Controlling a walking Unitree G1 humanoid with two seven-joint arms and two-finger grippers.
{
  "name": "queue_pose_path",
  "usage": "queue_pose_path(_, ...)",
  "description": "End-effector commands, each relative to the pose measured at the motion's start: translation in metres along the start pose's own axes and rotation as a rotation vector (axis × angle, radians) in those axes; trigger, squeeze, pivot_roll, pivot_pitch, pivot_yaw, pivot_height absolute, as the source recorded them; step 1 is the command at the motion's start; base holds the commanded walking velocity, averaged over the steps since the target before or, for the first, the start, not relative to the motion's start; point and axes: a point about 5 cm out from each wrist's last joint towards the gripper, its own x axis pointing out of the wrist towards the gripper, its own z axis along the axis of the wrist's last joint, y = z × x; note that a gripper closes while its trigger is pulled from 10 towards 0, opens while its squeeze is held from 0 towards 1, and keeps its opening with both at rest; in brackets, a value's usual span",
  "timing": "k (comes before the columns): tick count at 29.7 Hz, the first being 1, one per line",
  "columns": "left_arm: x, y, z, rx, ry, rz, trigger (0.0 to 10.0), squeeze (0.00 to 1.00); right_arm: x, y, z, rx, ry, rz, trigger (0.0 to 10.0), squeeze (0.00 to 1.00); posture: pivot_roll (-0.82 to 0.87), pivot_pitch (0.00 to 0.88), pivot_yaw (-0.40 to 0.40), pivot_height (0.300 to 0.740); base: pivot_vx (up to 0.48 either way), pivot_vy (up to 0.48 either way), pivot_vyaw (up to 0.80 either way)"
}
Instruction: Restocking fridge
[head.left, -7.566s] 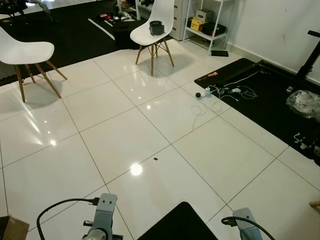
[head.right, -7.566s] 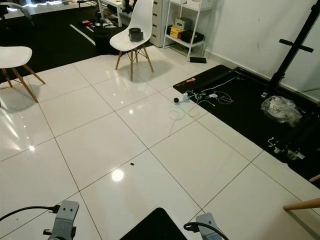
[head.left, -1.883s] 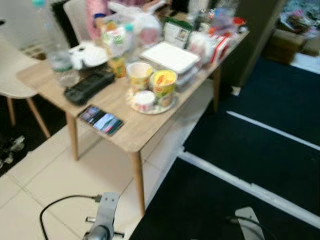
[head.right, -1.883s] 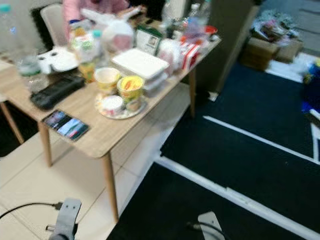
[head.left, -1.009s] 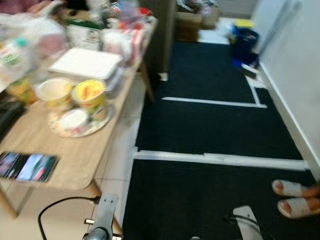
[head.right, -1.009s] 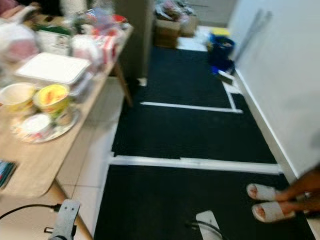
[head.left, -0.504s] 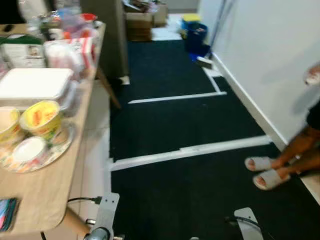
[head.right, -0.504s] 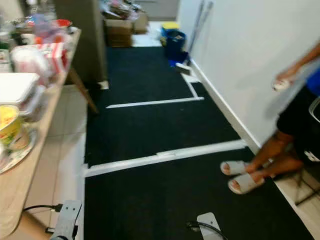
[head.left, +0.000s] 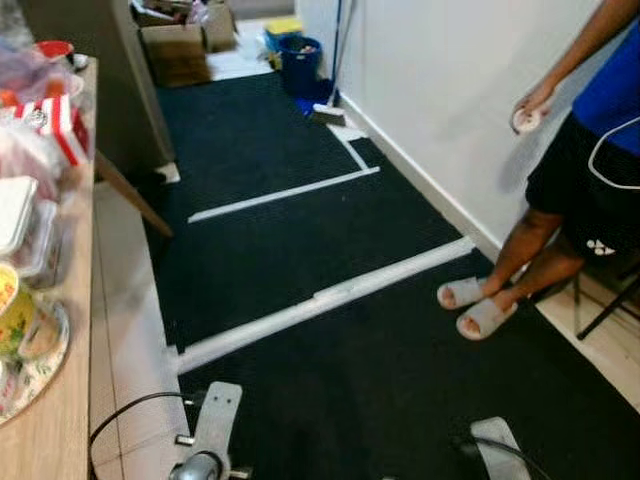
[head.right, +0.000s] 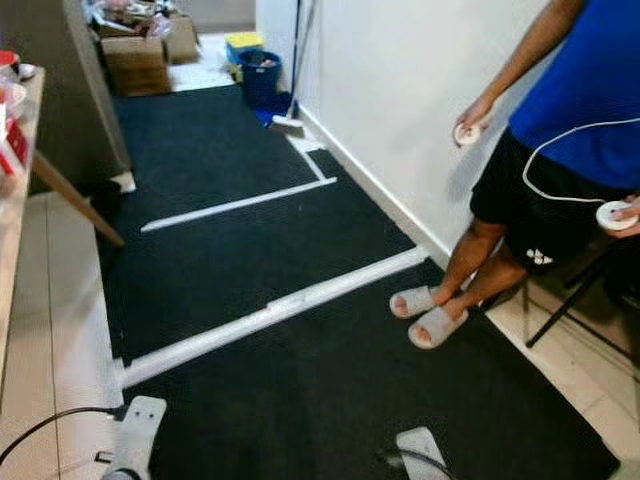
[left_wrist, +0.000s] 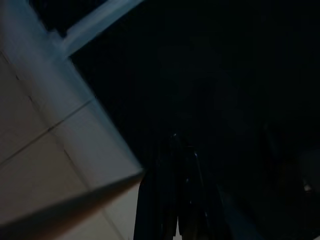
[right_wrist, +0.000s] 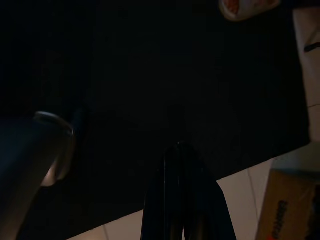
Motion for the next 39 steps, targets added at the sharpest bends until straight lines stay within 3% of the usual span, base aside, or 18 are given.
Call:
queue_pose_path(1, -0.004, -0.002, -0.014, -0.026, 0.039, -0.014, 10.0, 0.00, 0.000, 0.000, 0.000, 0.001, -0.009, 0.006, 10.0, 0.00, 0.02, 0.070, -0.042, 0.740, 0.000, 0.000, 0.00)
queue_pose_path(12, -0.003, -0.003, -0.006, -0.034, -0.019, -0.026, 10.0, 0.00, 0.000, 0.002, 0.007, 0.031, -0.060, 0.025, 10.0, 0.00, 0.02, 0.069, -0.044, 0.740, 0.000, 0.000, 0.00)
queue_pose_path(17, -0.003, -0.002, -0.003, 0.017, -0.039, -0.010, 10.0, 0.00, 0.000, 0.002, 0.008, 0.042, -0.070, 0.027, 10.0, 0.00, 0.02, 0.069, -0.045, 0.740, 0.000, 0.000, 0.00)
queue_pose_path(39, -0.003, -0.006, -0.004, 0.045, -0.042, -0.021, 10.0, 0.00, -0.001, 0.002, 0.005, 0.053, -0.063, 0.027, 10.0, 0.00, 0.02, 0.074, -0.047, 0.740, 0.052, 0.000, 0.00)
